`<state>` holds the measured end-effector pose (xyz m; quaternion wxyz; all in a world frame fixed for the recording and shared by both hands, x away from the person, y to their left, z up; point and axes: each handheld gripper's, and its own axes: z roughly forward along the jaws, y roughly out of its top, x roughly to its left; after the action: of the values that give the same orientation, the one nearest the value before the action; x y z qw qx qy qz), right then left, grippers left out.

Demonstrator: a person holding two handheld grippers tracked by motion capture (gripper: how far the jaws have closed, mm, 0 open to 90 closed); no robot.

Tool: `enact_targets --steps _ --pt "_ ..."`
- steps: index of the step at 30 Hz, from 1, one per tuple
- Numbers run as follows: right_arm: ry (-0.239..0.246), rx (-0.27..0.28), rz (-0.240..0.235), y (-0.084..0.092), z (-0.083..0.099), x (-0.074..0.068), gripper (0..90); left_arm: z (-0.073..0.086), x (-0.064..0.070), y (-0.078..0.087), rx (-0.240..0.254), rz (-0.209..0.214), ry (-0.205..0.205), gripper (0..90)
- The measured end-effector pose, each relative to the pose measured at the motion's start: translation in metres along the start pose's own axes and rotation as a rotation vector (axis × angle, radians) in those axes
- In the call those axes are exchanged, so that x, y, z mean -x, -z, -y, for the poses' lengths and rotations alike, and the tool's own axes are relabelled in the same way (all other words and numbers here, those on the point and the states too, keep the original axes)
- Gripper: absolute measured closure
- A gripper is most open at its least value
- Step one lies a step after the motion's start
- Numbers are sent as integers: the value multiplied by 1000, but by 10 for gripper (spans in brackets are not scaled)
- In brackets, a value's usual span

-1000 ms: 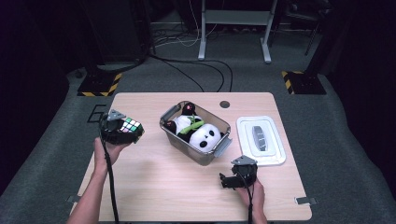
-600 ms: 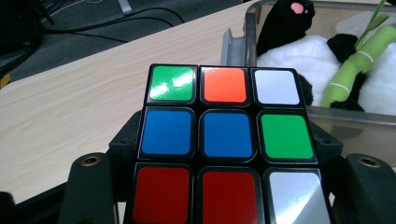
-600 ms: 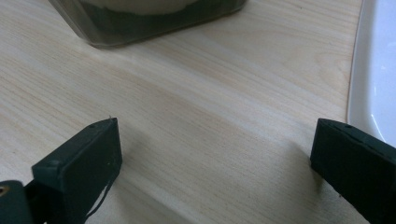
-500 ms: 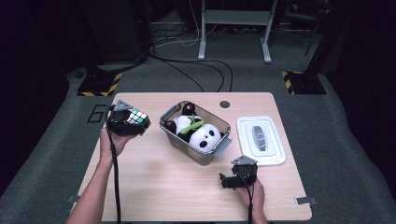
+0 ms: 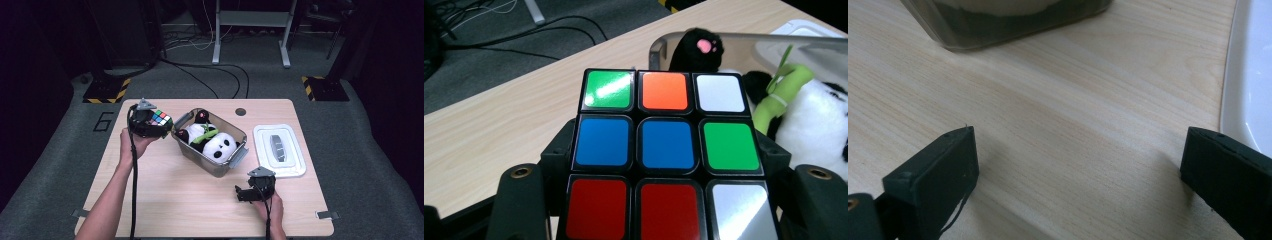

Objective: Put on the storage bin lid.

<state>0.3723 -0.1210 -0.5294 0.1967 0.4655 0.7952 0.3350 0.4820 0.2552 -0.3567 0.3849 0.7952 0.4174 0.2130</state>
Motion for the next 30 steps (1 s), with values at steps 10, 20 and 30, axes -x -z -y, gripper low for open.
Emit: enact_targets --steps 10,20,30 --pt "2 1 1 0 0 0 16 -19 12 -21 12 41 -3 339" --pt "2 1 0 0 0 0 16 -32 19 -44 -8 73 -17 339" --pt "-10 6 7 0 0 -1 16 -35 30 -71 -31 93 -21 338"
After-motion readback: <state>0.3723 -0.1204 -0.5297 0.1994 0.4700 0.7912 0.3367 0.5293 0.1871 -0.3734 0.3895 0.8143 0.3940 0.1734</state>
